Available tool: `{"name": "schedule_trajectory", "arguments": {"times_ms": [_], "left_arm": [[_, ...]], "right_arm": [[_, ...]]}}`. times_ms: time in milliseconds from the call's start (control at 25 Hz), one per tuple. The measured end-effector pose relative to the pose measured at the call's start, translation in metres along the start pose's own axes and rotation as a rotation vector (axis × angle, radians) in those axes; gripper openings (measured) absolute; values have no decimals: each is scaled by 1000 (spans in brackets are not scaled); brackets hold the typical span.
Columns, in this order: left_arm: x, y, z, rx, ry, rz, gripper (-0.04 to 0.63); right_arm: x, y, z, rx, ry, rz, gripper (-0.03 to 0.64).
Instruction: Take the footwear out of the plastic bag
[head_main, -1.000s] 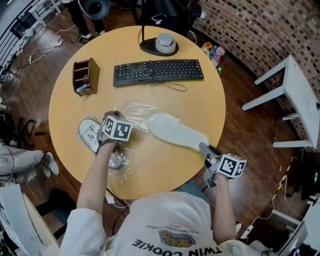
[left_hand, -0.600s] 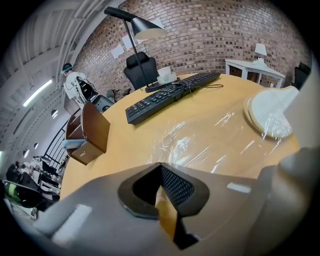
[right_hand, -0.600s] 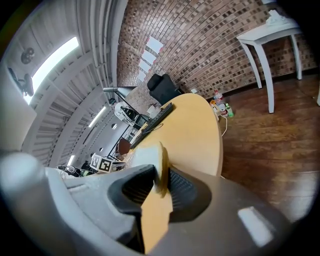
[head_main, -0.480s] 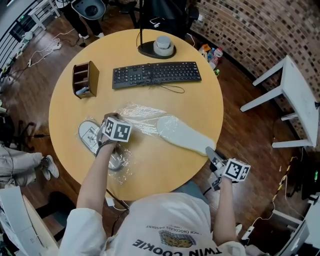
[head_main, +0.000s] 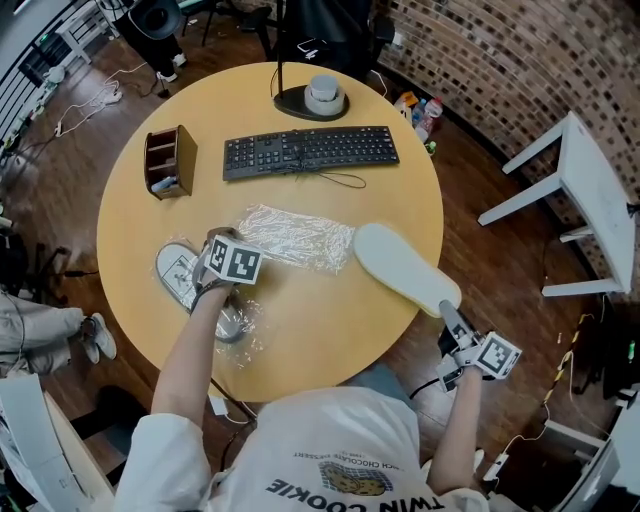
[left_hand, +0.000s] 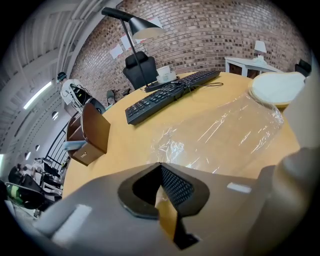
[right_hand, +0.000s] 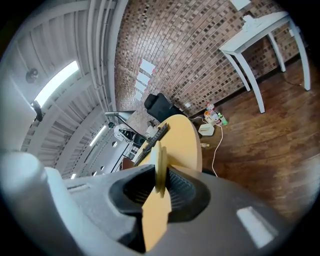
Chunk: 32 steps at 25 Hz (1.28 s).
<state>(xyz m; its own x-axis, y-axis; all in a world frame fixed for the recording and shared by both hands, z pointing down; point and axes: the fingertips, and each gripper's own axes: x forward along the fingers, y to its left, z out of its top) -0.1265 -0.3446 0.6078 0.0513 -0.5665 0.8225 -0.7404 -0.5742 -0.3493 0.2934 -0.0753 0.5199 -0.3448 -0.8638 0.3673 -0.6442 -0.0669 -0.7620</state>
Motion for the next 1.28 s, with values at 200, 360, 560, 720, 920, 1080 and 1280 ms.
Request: {"name": "schedule_trajectory", "arguments": {"times_ms": [200, 360, 560, 720, 920, 1080, 1280], "left_arm": [[0, 0, 1, 2, 1, 2, 3], [0, -1, 1, -5, 1, 0, 5], [-1, -1, 0, -15, -3, -9, 3], [-2, -2, 1, -3, -12, -8, 5], [0, 0, 1, -39, -38, -21, 6], [1, 0, 0, -48, -39, -30, 6], [-1, 1, 0, -61, -44, -41, 6]], "right_arm": [[-16, 13, 20, -5, -70, 1, 64], [-16, 35, 33, -19, -93, 65, 64], [6, 66, 35, -31, -79, 159, 64], [33, 85, 26, -52, -25, 202, 64], [74, 104, 14, -60, 46, 255, 64], [104, 118, 2, -64, 103, 295, 64], [139, 131, -11, -49, 169, 343, 64]]}}
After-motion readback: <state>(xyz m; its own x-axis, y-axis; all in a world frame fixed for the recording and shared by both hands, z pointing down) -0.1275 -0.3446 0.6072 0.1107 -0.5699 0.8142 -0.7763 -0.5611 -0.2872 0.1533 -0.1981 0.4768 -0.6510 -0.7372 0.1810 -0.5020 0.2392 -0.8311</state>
